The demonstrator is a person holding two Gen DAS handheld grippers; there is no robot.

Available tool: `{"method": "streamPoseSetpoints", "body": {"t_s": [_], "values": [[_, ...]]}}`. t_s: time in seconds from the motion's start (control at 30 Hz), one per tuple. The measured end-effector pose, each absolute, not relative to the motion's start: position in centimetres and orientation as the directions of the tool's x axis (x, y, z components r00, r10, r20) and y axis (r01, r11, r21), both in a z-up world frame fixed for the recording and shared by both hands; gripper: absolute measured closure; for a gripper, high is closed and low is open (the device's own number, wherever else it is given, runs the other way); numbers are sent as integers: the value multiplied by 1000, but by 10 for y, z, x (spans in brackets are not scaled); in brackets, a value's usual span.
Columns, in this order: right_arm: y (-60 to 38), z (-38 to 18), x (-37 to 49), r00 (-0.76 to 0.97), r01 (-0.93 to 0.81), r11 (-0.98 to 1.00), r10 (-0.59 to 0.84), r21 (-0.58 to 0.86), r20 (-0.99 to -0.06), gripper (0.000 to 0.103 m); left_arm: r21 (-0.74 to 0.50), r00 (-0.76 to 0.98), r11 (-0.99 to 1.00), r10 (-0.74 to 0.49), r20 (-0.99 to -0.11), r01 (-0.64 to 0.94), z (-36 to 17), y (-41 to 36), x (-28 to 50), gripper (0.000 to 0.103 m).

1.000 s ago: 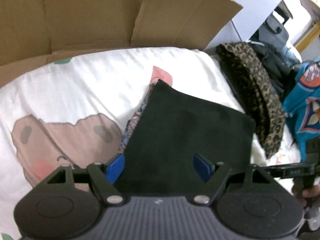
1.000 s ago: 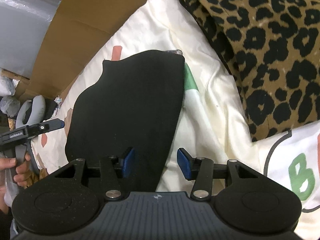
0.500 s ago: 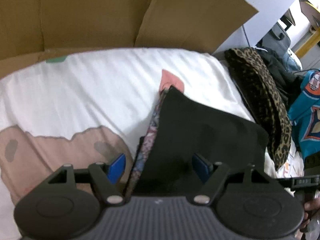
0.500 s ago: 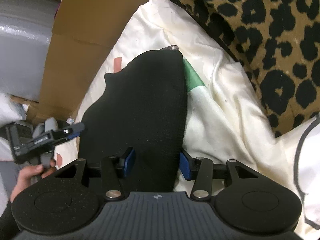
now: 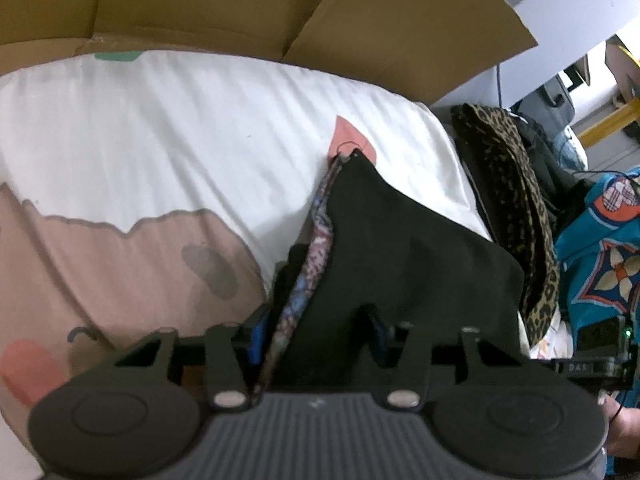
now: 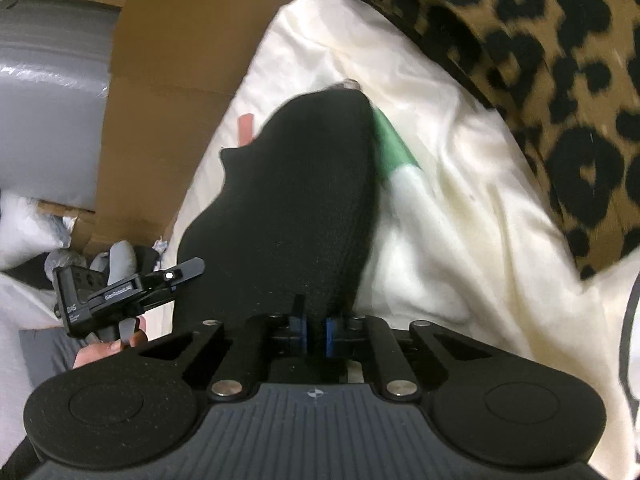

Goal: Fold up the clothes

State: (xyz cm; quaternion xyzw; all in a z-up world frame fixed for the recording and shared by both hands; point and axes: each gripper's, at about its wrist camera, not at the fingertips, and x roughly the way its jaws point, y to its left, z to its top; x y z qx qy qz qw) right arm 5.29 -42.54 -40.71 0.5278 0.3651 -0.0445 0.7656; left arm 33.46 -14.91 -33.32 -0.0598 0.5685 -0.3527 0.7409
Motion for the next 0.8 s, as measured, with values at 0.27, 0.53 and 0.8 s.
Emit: {"method": "streamPoseSetpoints", "body": {"t_s": [0.27,0.53,0.8], "values": [[-430,-388,58,712,438,490,322,754,-623,97,-536,69,733,-614,-786,419,-334,-151,331,64],[-450,-381,62,700,454,520,294,723,-651,98,-585,14,695,-648,-761,418,-331,-156,324,64],[-458,-388,68,668,448,527,339,722,-663,94,-576,23,700,-643,-765,422,-336,-157,330,35]]}}
